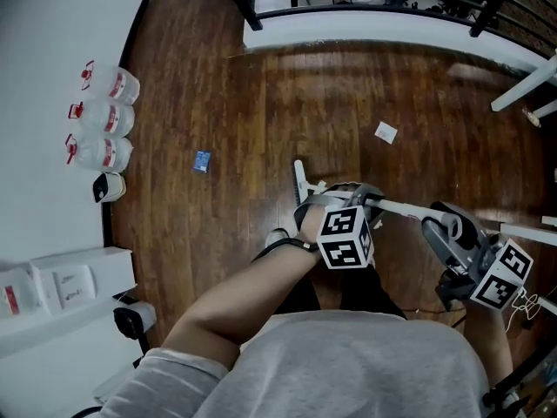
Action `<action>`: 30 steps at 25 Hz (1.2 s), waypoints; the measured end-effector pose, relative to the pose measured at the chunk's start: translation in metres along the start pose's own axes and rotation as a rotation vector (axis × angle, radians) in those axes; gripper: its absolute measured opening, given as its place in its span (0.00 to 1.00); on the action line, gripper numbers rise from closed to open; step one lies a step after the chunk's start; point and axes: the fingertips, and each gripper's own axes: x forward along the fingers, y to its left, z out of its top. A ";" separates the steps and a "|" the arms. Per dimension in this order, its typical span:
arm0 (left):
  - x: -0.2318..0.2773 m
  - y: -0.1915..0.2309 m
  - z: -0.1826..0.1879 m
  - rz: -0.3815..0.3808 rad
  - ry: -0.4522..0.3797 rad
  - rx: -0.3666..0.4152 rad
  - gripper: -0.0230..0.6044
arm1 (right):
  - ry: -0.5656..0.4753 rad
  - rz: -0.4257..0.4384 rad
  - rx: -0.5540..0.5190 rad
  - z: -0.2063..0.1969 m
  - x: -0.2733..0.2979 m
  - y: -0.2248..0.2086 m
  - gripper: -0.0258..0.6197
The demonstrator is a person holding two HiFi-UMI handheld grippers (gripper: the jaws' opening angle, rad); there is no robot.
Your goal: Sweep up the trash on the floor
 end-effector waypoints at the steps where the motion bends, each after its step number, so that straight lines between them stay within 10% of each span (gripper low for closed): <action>1: -0.013 0.008 -0.018 0.011 0.001 -0.016 0.16 | 0.013 0.013 -0.006 -0.001 0.023 0.008 0.27; 19: -0.270 0.089 -0.382 0.156 0.104 -0.188 0.16 | 0.156 0.224 0.010 -0.082 0.417 0.183 0.27; 30: -0.298 0.118 -0.472 0.138 0.165 -0.213 0.16 | 0.220 0.321 -0.015 -0.109 0.513 0.191 0.28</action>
